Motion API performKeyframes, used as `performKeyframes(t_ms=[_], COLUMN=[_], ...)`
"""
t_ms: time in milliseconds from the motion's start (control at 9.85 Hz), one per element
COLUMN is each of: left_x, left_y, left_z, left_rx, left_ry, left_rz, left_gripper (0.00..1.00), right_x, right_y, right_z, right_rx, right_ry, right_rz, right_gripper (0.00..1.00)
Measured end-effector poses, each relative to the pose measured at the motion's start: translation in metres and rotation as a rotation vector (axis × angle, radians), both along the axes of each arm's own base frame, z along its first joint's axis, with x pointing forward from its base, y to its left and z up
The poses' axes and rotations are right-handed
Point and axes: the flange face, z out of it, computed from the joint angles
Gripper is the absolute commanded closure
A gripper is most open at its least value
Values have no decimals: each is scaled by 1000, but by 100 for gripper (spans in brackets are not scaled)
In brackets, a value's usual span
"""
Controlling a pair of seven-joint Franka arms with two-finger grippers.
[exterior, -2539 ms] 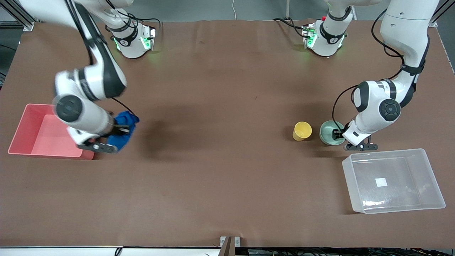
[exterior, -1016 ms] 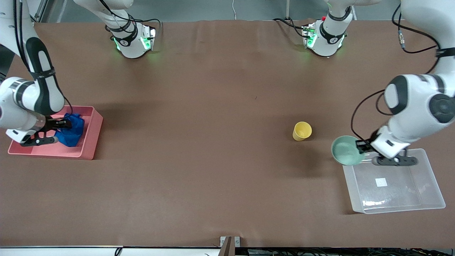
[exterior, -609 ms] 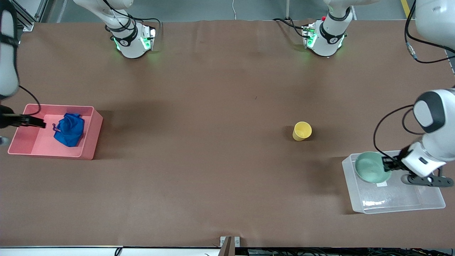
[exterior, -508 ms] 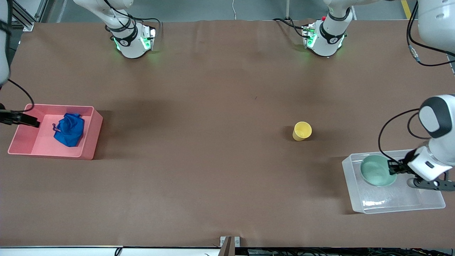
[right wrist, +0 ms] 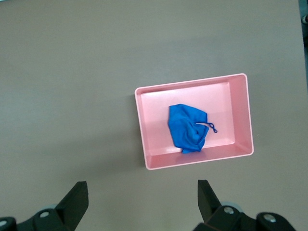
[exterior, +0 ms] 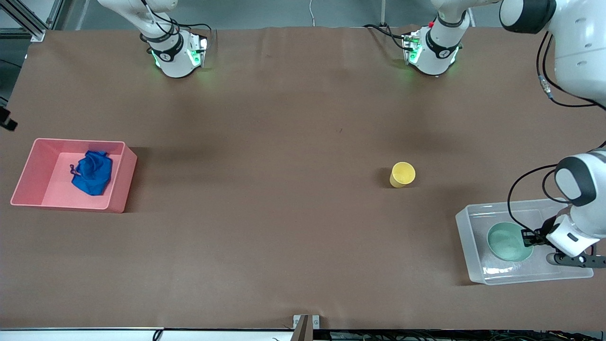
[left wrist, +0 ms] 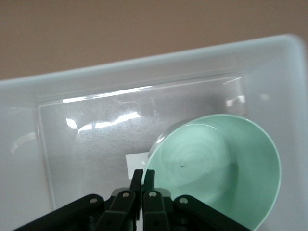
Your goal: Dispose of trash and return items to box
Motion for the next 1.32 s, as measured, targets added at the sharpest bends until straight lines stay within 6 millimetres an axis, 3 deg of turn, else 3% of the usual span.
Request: performKeyframes(t_ms=[102,203,305,406,609,711,914,1016,1117,1219,1320], left_x=[-1,-2,-2,1,10,15,9,-3,-21,-44,-70], left_y=[5,6,6,3,-12,-26,-49,-61,-74,-89,-106], left_z=[-21,-36,-42,-39,-18,7,88,131,161,176,177], left_rx=[0,-2,-2,-3,-9,-11,-17,-30,-41,-49,-56], left_ry=[8,20,24,17,-22,-55,-69,-49,-28,-6,26], left_rz=[7,9,9,13,26,14,-10,-24,-37,-53,-62], left_gripper=[94,81,32,2,0,0,0,0,0,0,0], right_x=[-2,0,3,4,4,4,4,4,4,5,5], right_y=[0,2,5,9,11,11,12,12,13,14,17], right_z=[2,0,-2,-2,-1,0,0,0,1,1,1], right_rx=[4,4,3,3,2,2,1,1,1,1,1], right_ry=[-3,0,3,4,1,0,-1,-2,-2,-2,-3], right_rz=[-1,2,9,17,21,23,25,26,28,32,36], right_gripper=[0,0,0,0,0,0,0,0,0,0,0])
